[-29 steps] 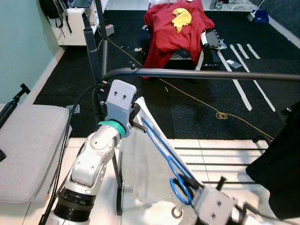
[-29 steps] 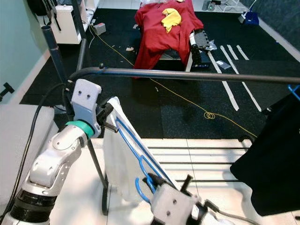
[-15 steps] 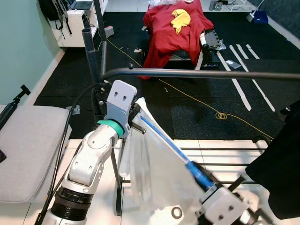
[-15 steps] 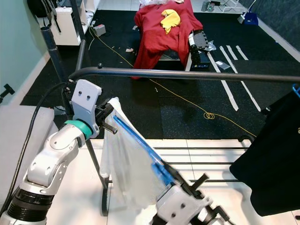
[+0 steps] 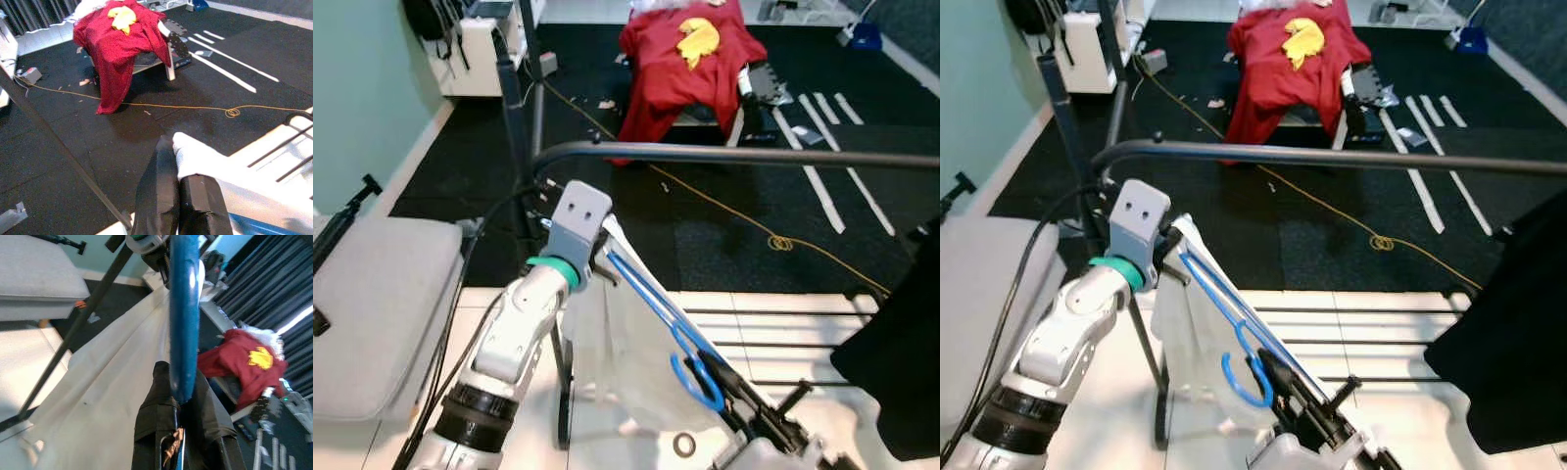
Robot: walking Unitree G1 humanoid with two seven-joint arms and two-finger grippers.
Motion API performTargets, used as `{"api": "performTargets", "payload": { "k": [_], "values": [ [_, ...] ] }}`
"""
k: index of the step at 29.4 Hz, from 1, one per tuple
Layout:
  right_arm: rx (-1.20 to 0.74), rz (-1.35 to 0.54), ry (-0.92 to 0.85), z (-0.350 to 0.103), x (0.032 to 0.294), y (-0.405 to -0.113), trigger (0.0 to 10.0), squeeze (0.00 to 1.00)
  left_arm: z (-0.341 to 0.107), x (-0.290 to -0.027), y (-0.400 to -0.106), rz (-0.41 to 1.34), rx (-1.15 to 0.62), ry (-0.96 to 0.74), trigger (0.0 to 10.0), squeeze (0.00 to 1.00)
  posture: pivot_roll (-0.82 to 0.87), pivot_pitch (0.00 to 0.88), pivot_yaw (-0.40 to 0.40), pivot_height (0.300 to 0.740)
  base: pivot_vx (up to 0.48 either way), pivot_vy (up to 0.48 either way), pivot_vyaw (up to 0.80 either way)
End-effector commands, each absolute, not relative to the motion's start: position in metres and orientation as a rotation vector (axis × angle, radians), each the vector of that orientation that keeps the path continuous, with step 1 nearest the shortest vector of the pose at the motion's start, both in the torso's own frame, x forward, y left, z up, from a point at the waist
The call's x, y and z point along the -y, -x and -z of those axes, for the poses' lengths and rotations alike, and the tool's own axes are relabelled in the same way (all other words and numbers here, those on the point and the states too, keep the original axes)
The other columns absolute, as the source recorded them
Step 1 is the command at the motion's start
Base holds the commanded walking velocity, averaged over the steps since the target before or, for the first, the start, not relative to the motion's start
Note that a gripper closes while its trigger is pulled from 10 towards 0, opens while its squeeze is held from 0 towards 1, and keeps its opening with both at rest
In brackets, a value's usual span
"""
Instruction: Hang hanger
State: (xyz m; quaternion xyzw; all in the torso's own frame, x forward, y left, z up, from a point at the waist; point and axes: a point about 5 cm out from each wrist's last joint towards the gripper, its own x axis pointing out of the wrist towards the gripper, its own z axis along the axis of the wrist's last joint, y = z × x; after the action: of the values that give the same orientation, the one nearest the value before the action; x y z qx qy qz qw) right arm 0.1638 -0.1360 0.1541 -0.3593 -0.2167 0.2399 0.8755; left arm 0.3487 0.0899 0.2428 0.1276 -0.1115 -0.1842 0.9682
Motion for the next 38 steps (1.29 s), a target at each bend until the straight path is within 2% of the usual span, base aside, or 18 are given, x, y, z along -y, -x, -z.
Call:
{"api": "performTargets", "payload": {
  "k": [1, 9, 14, 17, 19, 20, 21, 23, 24, 25, 28, 34, 36, 38],
  "values": [
    [0.441, -0.53, 0.771, -0.148, 0.135, -0.154, 10.0, 0.0, -0.25, -0.118, -0.355, 0.227, 0.246, -0.247, 10.0, 0.0, -0.21, 0.196, 0.079, 0.74, 0.0, 0.0, 0.0],
    [0.461, -0.479, 0.837, -0.148, 0.146, -0.147, 10.0, 0.0, -0.25, -0.129, -0.354, 0.236, 0.234, -0.28, 10.0, 0.0, -0.23, 0.205, 0.095, 0.74, 0.0, 0.0, 0.0],
    [0.582, -0.357, 0.911, -0.163, 0.152, -0.153, 10.0, 0.0, -0.236, -0.119, -0.345, 0.375, 0.205, -0.32, 10.0, 0.0, -0.22, 0.21, 0.099, 0.74, 0.0, 0.0, 0.0],
    [0.588, -0.318, 0.923, -0.163, 0.154, -0.153, 10.0, 0.0, -0.227, -0.112, -0.339, 0.46, 0.179, -0.339, 10.0, 0.0, -0.22, 0.212, 0.096, 0.74, 0.0, 0.0, 0.0],
    [0.526, -0.283, 0.86, -0.16, 0.159, -0.155, 10.0, 0.0, -0.226, -0.11, -0.338, 0.475, 0.177, -0.346, 10.0, 0.0, -0.21, 0.211, 0.094, 0.74, 0.0, 0.0, 0.0],
    [0.423, -0.279, 0.744, -0.152, 0.161, -0.158, 10.0, 0.0, -0.226, -0.109, -0.338, 0.474, 0.177, -0.343, 10.0, 0.0, -0.21, 0.212, 0.094, 0.74, 0.0, 0.0, 0.0],
    [0.423, -0.279, 0.744, -0.152, 0.161, -0.158, 10.0, 0.0, -0.226, -0.109, -0.338, 0.474, 0.177, -0.343, 10.0, 0.0, -0.21, 0.212, 0.094, 0.74, 0.0, 0.0, 0.0],
    [0.372, -0.334, 0.677, -0.146, 0.154, -0.158, 10.0, 0.0, -0.228, -0.108, -0.339, 0.462, 0.183, -0.333, 10.0, 0.0, -0.22, 0.213, 0.096, 0.74, 0.0, 0.0, 0.0],
    [0.314, -0.437, 0.614, -0.14, 0.143, -0.158, 10.0, 0.0, -0.232, -0.107, -0.339, 0.46, 0.195, -0.313, 10.0, 0.0, -0.22, 0.212, 0.099, 0.74, 0.0, 0.0, 0.0],
    [0.314, -0.437, 0.614, -0.14, 0.143, -0.158, 10.0, 0.0, -0.232, -0.107, -0.339, 0.46, 0.195, -0.313, 10.0, 0.0, -0.22, 0.212, 0.099, 0.74, 0.0, 0.0, 0.0],
    [0.229, -0.613, 0.54, -0.133, 0.127, -0.163, 10.0, 0.0, -0.241, -0.103, -0.336, 0.482, 0.225, -0.256, 10.0, 0.0, -0.23, 0.212, 0.103, 0.74, 0.0, 0.0, 0.0],
    [0.223, -0.631, 0.528, -0.138, 0.126, -0.178, 10.0, 0.0, -0.246, -0.097, -0.33, 0.526, 0.254, -0.215, 10.0, 0.0, -0.23, 0.212, 0.105, 0.74, 0.0, 0.0, 0.0],
    [0.227, -0.631, 0.515, -0.143, 0.126, -0.193, 10.0, 0.0, -0.247, -0.092, -0.323, 0.58, 0.263, -0.189, 10.0, 0.0, -0.23, 0.213, 0.107, 0.74, 0.0, 0.0, 0.0],
    [0.227, -0.631, 0.515, -0.143, 0.126, -0.193, 10.0, 0.0, -0.247, -0.092, -0.323, 0.58, 0.263, -0.189, 10.0, 0.0, -0.23, 0.213, 0.107, 0.74, 0.0, 0.0, 0.0]
  ]
}}
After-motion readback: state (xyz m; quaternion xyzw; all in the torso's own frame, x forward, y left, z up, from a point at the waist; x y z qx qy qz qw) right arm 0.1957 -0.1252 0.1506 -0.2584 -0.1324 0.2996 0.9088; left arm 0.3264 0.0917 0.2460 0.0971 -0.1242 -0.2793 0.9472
